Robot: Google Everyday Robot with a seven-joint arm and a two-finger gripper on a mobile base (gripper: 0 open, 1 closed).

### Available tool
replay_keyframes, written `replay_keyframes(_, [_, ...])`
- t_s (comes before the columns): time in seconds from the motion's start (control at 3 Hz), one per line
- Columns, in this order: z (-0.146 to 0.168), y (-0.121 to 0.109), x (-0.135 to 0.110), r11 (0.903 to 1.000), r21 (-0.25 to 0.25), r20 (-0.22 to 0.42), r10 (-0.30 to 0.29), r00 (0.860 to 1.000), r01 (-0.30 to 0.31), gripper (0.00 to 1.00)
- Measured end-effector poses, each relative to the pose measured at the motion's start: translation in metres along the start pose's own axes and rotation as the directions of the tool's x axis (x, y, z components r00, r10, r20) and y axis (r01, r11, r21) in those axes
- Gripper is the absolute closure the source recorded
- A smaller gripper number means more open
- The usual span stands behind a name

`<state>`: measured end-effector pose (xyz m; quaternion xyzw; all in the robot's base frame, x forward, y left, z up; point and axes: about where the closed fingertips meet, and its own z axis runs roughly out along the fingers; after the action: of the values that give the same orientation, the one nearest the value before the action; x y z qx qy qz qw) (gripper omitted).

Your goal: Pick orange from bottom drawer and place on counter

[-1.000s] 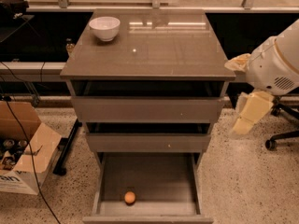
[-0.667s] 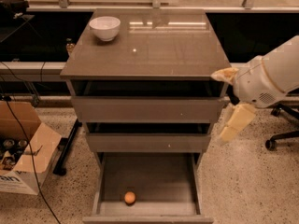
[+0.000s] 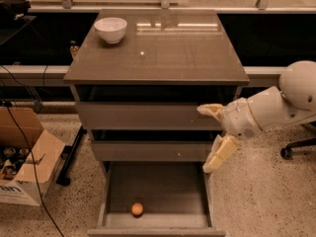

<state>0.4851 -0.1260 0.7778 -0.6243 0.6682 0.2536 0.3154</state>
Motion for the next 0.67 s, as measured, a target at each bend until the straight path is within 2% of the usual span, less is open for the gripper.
replay_keyframes(0.33, [0.0052,0.0000,0.0047,1.0000,-0.005,0.005,0.006,1.000,-0.006,0.00])
replay_keyframes(0.67, [0.0053,0.0014,0.0035,0.9999,0.015,-0.003,0.002,1.000,-0.002,0.00])
